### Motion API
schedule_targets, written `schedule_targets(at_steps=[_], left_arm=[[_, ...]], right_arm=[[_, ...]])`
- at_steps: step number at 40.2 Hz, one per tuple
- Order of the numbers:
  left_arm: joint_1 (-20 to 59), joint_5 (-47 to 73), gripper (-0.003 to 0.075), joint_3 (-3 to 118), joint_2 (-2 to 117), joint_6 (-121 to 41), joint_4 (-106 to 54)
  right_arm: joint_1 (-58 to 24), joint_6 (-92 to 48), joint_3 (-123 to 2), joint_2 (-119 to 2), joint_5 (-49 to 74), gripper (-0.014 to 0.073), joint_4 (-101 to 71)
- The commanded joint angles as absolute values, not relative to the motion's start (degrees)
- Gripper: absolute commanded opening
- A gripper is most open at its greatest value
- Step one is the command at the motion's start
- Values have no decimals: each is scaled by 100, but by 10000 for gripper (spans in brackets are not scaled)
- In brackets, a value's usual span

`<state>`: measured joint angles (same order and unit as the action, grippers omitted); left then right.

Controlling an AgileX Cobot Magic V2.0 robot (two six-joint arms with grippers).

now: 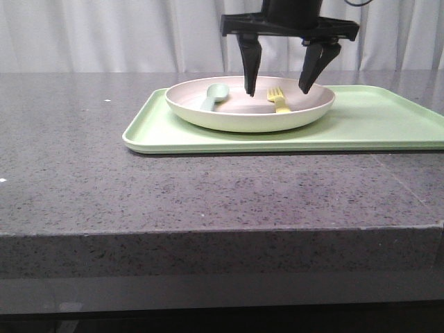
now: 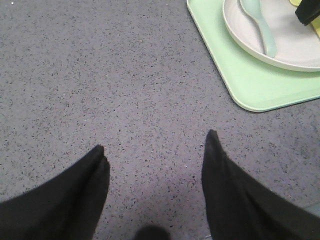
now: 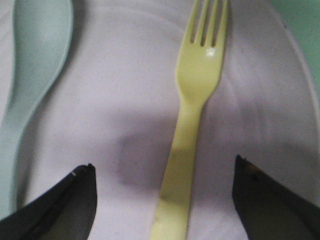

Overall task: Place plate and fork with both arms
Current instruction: 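Lower the right gripper and close it on the yellow fork handle, then lift the fork with the right gripper and carry it beside the plate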

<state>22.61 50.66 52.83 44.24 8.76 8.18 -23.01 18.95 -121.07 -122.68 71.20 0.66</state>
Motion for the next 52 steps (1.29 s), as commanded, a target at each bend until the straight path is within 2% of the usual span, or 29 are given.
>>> schedule_targets(at_steps=[1, 6, 14, 17, 31, 42, 52], left_arm=[[2297, 4687, 398, 5433, 4401, 893, 828], [2297, 4687, 398, 5433, 4401, 893, 792], [2297, 4701, 398, 5433, 4401, 893, 725], [2297, 4701, 398, 5433, 4401, 893, 725], [2297, 4701, 398, 5433, 4401, 893, 725], [2297, 4701, 398, 5433, 4401, 893, 725], [2297, 4701, 398, 5433, 4401, 893, 725]], right_arm=[[-2262, 1879, -12391, -12048, 7431, 580, 83], [-2261, 1879, -12511, -12192, 7462, 556, 94], [-2261, 1879, -12692, -12353, 7530, 416, 186], [-2261, 1879, -12692, -12382, 7565, 390, 229], [-2256, 1884, -12692, -12401, 7594, 374, 240], [-2256, 1884, -12692, -12401, 7631, 146, 240], [-2256, 1884, -12692, -12401, 7631, 88, 244]])
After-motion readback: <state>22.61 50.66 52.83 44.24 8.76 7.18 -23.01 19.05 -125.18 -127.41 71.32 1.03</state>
